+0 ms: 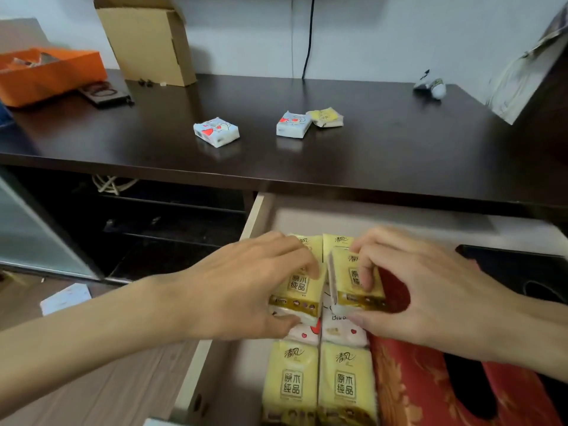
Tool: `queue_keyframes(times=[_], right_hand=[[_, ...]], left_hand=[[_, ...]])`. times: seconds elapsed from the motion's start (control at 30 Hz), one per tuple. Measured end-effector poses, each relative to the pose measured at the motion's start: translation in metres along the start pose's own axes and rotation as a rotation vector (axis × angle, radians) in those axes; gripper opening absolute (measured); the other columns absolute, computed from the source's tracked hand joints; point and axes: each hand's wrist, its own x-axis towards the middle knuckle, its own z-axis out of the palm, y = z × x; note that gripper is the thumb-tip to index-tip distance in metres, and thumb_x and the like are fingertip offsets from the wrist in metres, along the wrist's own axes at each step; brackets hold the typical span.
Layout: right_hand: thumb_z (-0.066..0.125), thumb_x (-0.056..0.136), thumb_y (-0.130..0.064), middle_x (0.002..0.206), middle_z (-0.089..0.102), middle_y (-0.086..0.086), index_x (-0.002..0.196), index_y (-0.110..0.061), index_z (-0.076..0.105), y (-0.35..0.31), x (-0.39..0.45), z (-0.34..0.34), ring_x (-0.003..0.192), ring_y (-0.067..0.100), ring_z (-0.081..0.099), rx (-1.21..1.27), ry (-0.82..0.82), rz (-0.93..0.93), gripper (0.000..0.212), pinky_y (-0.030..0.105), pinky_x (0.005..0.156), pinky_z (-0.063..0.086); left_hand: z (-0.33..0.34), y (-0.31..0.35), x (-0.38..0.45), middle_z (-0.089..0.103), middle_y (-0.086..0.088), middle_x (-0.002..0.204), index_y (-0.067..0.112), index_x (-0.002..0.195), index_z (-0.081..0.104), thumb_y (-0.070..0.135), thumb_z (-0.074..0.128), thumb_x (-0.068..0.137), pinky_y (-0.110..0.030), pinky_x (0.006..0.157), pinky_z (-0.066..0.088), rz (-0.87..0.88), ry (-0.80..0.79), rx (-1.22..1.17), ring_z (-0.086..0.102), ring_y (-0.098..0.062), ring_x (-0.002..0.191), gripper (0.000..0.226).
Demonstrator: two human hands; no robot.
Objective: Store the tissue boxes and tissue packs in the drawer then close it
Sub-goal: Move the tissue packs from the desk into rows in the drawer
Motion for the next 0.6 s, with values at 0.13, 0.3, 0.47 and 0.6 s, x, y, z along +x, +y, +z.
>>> queue_keyframes(times=[0.13,0.3,0.47,0.6], right_hand=[[0.057,0.074,-0.078,0.112,0.042,-0.028,0.083,-0.042,0.042,-0.003,-0.002,0.013,0.104,0.000,0.043,-0.120,-0.071,-0.021,0.039,0.012,0.074,0.035],[0.047,0.075,-0.077,0.102,0.040,-0.024,0.080,-0.040,0.038,-0.007,0.005,0.020,0.093,0.004,0.033,-0.190,-0.120,-0.023,0.039,0.011,0.077,0.030],[0.044,0.077,-0.083,0.104,0.033,-0.026,0.085,-0.039,0.042,-0.009,0.008,0.017,0.098,0.006,0.028,-0.250,-0.202,-0.002,0.045,0.009,0.081,0.027],[0.048,0.074,-0.083,0.104,0.035,-0.027,0.087,-0.038,0.046,-0.009,0.010,0.015,0.099,0.006,0.030,-0.276,-0.262,0.016,0.047,0.017,0.081,0.027]], left_hand=[[0.017,0.004,-0.005,0.049,0.020,0.126,0.038,0.124,0.046,0.057,0.066,0.075,-0.018,0.082,0.039,0.006,-0.025,0.038,0.044,-0.003,0.111,0.056],[0.023,0.005,-0.003,0.054,0.013,0.126,0.029,0.124,0.054,0.060,0.067,0.076,-0.026,0.089,0.046,0.018,-0.021,0.055,0.048,-0.010,0.116,0.059],[0.025,0.005,-0.006,0.058,0.010,0.125,0.025,0.124,0.058,0.061,0.065,0.078,-0.031,0.091,0.048,0.036,-0.032,0.063,0.051,-0.013,0.118,0.059],[0.026,0.004,-0.006,0.057,0.009,0.127,0.026,0.127,0.057,0.063,0.063,0.078,-0.029,0.089,0.047,0.037,-0.039,0.093,0.053,-0.013,0.116,0.061]])
